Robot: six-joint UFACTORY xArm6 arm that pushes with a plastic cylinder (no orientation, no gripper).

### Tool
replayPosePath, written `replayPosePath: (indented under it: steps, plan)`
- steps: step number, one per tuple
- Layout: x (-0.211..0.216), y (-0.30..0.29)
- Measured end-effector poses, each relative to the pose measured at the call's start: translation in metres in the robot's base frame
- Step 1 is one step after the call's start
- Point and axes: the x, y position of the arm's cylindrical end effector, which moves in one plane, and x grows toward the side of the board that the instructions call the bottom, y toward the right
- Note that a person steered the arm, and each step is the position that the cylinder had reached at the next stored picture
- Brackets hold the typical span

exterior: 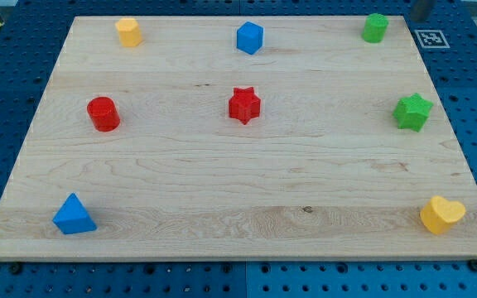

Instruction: Nudge green circle slightly down and a bit left

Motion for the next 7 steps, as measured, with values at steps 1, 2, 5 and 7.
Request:
replayPosePath:
  steps: [1, 2, 5, 7]
  plan:
    - [0.002, -0.043]
    - [0.021, -0.055]
    - [0.041, -0.084]
    - [0.041, -0.067]
